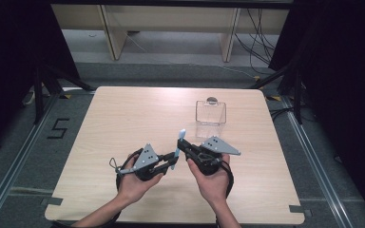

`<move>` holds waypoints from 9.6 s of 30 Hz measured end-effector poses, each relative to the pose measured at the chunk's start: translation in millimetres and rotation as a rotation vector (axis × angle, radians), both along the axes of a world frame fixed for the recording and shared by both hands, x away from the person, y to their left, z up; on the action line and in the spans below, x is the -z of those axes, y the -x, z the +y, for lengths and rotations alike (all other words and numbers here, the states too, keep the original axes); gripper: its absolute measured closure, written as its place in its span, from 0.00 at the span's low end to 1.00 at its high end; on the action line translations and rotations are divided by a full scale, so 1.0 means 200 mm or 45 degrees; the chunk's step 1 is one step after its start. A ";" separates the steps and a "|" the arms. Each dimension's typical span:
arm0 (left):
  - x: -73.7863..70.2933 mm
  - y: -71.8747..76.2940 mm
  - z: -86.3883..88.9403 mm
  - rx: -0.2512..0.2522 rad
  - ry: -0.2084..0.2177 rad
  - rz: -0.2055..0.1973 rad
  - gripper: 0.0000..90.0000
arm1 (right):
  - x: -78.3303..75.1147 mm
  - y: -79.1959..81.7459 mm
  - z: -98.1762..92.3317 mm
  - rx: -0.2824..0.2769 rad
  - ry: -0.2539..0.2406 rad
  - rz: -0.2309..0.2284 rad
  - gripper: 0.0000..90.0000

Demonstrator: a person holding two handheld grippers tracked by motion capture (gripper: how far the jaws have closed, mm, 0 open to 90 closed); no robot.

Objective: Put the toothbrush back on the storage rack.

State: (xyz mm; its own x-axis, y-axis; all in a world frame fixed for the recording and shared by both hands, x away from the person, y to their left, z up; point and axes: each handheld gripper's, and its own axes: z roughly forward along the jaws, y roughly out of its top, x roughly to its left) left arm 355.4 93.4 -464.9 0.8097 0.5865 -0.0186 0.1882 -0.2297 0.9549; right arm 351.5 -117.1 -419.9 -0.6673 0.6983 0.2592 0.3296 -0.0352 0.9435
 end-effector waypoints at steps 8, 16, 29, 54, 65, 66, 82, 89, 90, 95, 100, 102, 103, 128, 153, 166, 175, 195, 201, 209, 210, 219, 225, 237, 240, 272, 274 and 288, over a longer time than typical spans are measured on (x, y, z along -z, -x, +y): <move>0.00 -0.01 0.00 0.004 -0.040 -0.048 0.78 | -0.01 0.00 0.00 -0.007 0.037 -0.031 0.96; -0.02 0.00 0.04 -0.016 -0.079 -0.090 0.59 | -0.03 0.00 -0.02 0.019 0.053 -0.047 0.96; -0.01 0.01 0.21 -0.073 -0.115 -0.057 0.42 | -0.07 -0.02 -0.08 0.073 0.076 -0.089 0.96; 0.07 0.05 0.57 -0.280 -0.070 -0.006 0.40 | -0.11 -0.05 -0.20 0.170 0.099 -0.124 0.96; 0.10 0.06 0.67 -0.342 -0.025 0.008 0.39 | -0.14 -0.07 -0.24 0.202 0.105 -0.143 0.96; 0.10 0.05 0.68 -0.336 -0.038 -0.010 0.39 | -0.14 -0.07 -0.24 0.202 0.091 -0.141 0.96; 0.17 0.07 0.75 -0.407 -0.004 0.028 0.38 | -0.19 -0.11 -0.32 0.271 0.103 -0.169 0.96; 0.19 0.07 0.77 -0.443 0.023 0.054 0.38 | -0.21 -0.13 -0.34 0.298 0.082 -0.181 0.96; 0.19 0.07 0.77 -0.448 0.022 0.057 0.38 | -0.21 -0.13 -0.34 0.288 0.077 -0.176 0.96; 0.20 0.07 0.79 -0.469 0.033 0.065 0.38 | -0.23 -0.14 -0.37 0.323 0.091 -0.193 0.96; 0.21 0.07 0.80 -0.491 0.056 0.075 0.38 | -0.26 -0.17 -0.39 0.333 0.074 -0.197 0.96; 0.21 0.07 0.81 -0.495 0.054 0.076 0.38 | -0.27 -0.18 -0.41 0.352 0.097 -0.220 0.96; 0.22 0.07 0.81 -0.498 0.057 0.080 0.38 | -0.28 -0.18 -0.41 0.356 0.088 -0.209 0.96; 0.23 0.06 0.81 -0.510 0.070 0.082 0.38 | -0.34 -0.36 -0.51 0.493 0.127 -0.249 0.96; 0.24 0.06 0.82 -0.519 0.076 0.089 0.38 | -0.27 -0.50 -0.54 0.566 0.176 -0.201 0.96; 0.24 0.06 0.81 -0.512 0.072 0.090 0.38 | -0.21 -0.53 -0.55 0.578 0.168 -0.168 0.96; 0.25 0.06 0.82 -0.511 0.071 0.090 0.38 | -0.16 -0.55 -0.55 0.584 0.179 -0.151 0.96; 0.25 0.06 0.82 -0.512 0.063 0.090 0.38 | -0.02 -0.56 -0.54 0.586 0.195 -0.072 0.96; 0.25 0.06 0.82 -0.513 0.065 0.090 0.38 | 0.02 -0.57 -0.54 0.585 0.212 -0.059 0.96; 0.26 0.05 0.82 -0.487 0.068 0.064 0.38 | 0.05 -0.56 -0.53 0.598 0.216 -0.041 0.96; 0.26 0.05 0.82 -0.487 0.076 0.067 0.38 | 0.06 -0.56 -0.53 0.588 0.235 -0.050 0.96; 0.26 0.06 0.82 -0.516 0.071 0.098 0.38 | 0.11 -0.56 -0.52 0.594 0.222 -0.035 0.96; 0.26 0.06 0.82 -0.518 0.070 0.098 0.37 | 0.12 -0.56 -0.51 0.592 0.217 -0.025 0.96; 0.26 0.06 0.82 -0.519 0.069 0.099 0.37 | 0.14 -0.56 -0.53 0.600 0.236 -0.036 0.95; 0.26 0.06 0.83 -0.522 0.069 0.098 0.37 | 0.14 -0.56 -0.52 0.596 0.223 -0.026 0.94; 0.25 0.07 0.83 -0.555 0.095 0.082 0.38 | 0.13 -0.33 -0.59 0.527 0.309 0.031 0.50; 0.26 0.07 0.83 -0.554 0.096 0.086 0.38 | 0.14 -0.29 -0.59 0.524 0.300 0.042 0.50; 0.26 0.07 0.84 -0.565 0.111 0.076 0.37 | 0.22 -0.07 -0.63 0.477 0.355 0.048 0.49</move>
State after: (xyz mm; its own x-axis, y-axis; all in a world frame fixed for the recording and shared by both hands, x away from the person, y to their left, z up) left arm 340.9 261.1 -517.4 0.4765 0.8706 -0.1222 0.3058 -0.0339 0.9515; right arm 365.3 -242.4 -463.0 -0.3496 0.9357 0.0470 0.3769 0.0945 0.9214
